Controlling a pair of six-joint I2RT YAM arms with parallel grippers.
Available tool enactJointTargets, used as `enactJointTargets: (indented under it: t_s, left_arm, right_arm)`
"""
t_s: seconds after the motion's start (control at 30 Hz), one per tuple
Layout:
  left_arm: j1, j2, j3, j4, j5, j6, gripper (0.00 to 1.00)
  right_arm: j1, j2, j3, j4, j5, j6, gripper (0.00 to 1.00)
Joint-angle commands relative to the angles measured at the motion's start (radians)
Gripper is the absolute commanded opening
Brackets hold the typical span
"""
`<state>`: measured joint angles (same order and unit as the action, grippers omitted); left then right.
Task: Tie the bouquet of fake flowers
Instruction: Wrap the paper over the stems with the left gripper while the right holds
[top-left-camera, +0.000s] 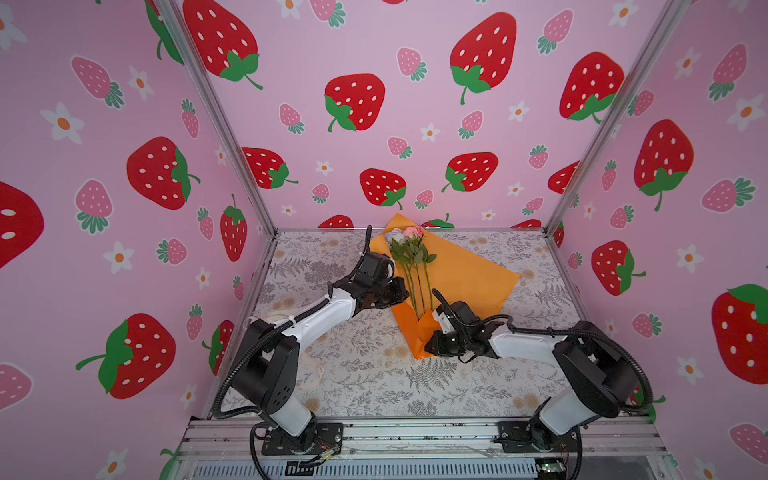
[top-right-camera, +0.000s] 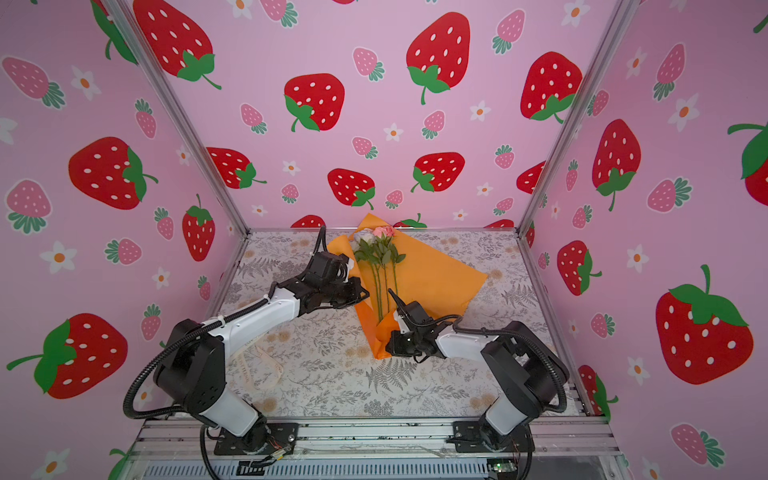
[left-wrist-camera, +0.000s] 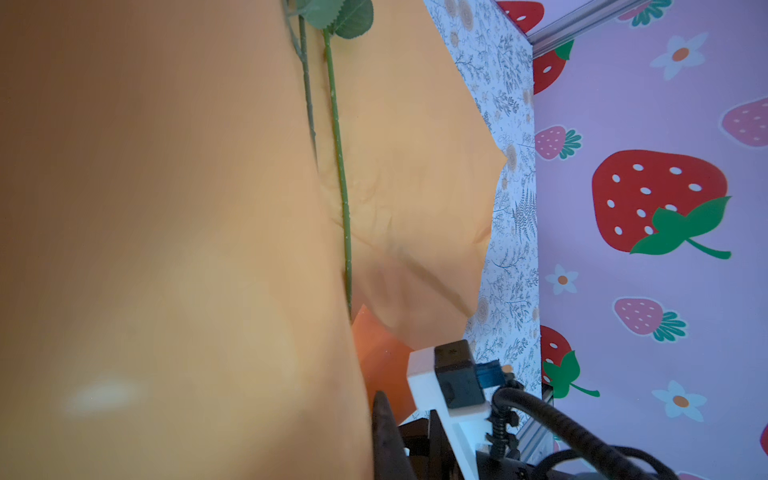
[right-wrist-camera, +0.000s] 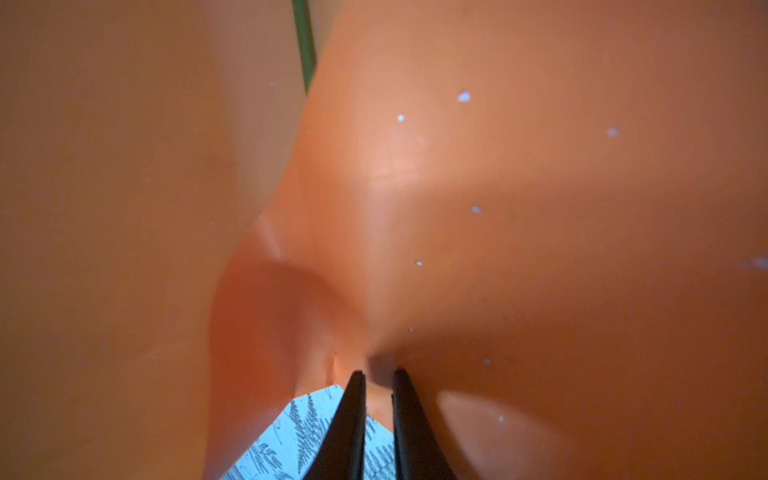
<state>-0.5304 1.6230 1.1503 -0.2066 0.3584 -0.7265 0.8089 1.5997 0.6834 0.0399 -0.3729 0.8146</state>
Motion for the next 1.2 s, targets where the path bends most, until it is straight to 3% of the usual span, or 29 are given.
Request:
enactJointTargets:
  t_s: [0.0, 0.37, 0.7, 0.77, 0.93, 1.17]
  left_arm:
    - [-0.025, 0.024, 0.064, -0.004, 0.02, 0.01, 0.08]
    - [-0.071, 0.117, 0.13, -0.021, 0.009, 0.015, 0.08]
    - [-0.083, 0.168, 0.164, -0.011, 0.017, -0.001, 0.09]
    - [-0.082, 0.175, 0.166, -0.011, 0.02, -0.004, 0.09]
    - [-0.081, 0.19, 0.175, -0.008, 0.022, -0.013, 0.09]
    - [-0.083, 0.202, 0.184, -0.002, 0.034, -0.025, 0.09]
  right_arm:
    - [-0.004, 0.027, -0.015, -0.007, 0.015, 0.016, 0.16]
    - [-0.021, -0.057, -0.035, 0.004, 0.026, 0.013, 0.18]
    - [-0.066, -0.318, -0.122, 0.116, 0.087, 0.038, 0.38]
    - [-0.066, -0.347, -0.141, 0.176, 0.055, 0.036, 0.43]
    - [-0.063, -0.357, -0.176, 0.327, -0.037, 0.095, 0.49]
    - [-0.061, -0.28, -0.118, 0.353, -0.026, 0.11, 0.51]
